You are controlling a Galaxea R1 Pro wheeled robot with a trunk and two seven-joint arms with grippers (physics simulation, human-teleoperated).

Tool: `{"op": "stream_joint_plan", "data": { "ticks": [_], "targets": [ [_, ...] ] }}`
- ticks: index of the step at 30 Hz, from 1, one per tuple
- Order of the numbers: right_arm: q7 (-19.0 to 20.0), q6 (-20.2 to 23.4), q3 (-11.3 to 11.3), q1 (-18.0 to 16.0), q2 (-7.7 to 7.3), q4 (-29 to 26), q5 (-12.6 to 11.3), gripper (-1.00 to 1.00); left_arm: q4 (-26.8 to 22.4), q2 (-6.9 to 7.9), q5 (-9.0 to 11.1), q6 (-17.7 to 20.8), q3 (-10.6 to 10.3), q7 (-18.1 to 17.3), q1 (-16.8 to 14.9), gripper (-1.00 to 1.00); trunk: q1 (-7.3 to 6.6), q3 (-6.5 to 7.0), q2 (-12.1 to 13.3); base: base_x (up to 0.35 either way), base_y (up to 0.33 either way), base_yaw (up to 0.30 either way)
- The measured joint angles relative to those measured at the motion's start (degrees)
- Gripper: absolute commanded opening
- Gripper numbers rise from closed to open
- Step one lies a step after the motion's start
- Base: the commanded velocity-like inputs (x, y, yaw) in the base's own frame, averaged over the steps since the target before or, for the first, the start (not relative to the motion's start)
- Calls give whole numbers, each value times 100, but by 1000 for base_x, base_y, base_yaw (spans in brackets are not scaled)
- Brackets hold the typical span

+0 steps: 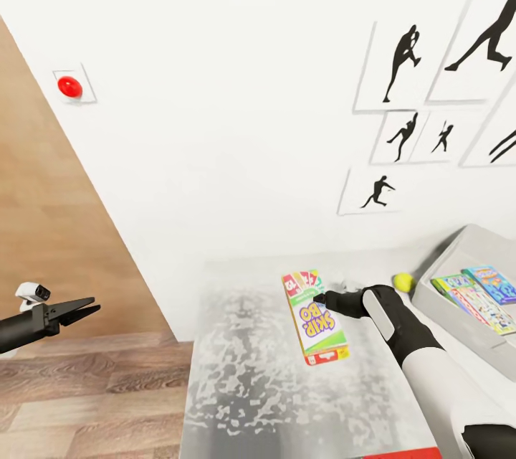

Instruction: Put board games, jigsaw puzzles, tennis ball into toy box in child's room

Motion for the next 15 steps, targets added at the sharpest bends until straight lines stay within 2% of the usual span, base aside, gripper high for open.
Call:
{"op": "stream_joint_plan", "data": {
  "ticks": [15],
  "targets": [
    [13, -146, 0, -7, 1, -13, 3, 100, 0, 0, 0, -5, 15, -7, 0, 100, 0, -141, 0, 0, 0, 0]
  ]
}}
